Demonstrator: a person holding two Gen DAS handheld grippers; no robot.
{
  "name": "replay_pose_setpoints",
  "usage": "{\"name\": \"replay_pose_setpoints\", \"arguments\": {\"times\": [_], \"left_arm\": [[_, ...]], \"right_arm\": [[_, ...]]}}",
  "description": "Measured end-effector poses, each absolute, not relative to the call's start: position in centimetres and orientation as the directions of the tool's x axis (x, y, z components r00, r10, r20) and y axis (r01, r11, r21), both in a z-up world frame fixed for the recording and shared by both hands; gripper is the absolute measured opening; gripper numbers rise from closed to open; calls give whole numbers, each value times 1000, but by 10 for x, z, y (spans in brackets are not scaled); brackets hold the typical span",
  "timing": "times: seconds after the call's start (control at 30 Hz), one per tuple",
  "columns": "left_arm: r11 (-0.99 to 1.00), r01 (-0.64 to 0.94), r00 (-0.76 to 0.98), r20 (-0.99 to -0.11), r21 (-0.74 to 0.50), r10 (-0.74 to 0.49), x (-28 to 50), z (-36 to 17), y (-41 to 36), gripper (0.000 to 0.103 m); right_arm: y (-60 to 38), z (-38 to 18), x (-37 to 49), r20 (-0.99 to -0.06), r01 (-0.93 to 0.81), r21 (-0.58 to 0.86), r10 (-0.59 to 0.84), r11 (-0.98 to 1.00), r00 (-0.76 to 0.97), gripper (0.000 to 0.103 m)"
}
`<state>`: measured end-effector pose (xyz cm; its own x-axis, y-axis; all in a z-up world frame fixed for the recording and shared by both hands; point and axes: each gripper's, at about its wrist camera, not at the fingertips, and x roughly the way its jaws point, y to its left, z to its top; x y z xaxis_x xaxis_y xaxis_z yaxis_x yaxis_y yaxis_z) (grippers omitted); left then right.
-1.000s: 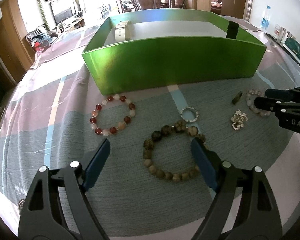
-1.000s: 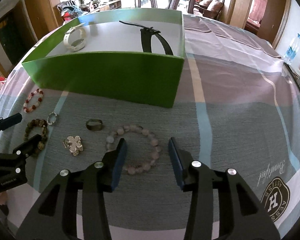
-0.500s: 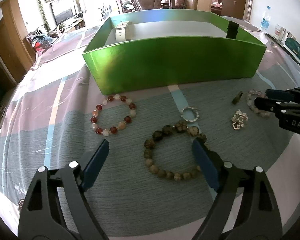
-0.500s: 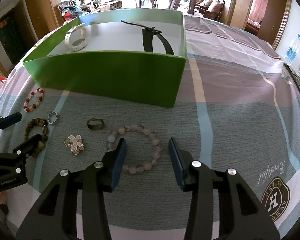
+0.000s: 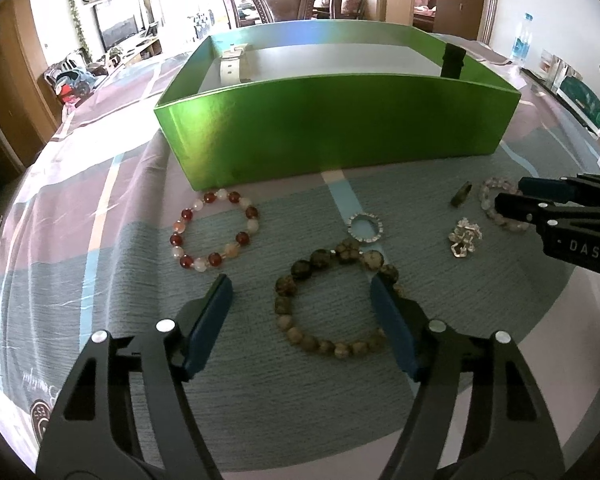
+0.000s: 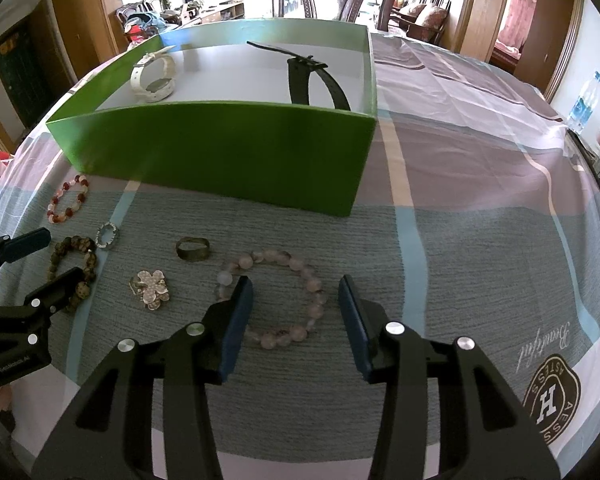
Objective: Organize jewelry
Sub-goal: 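Position the left gripper over the dark beaded bracelet while the right hovers over the pink bracelet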
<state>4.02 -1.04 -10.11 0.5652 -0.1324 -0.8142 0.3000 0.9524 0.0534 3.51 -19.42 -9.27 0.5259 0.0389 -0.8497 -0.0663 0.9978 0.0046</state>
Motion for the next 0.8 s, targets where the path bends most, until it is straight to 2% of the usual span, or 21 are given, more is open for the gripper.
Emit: {"name": "replay_pose_setpoints", "arguments": {"times": [0.8], "left_arm": [[956,286,569,-814,65,-115,41,-103,-8,80]], "right_arm": [[-193,-93,35,-849,-66,4,38,998,527,46]]}}
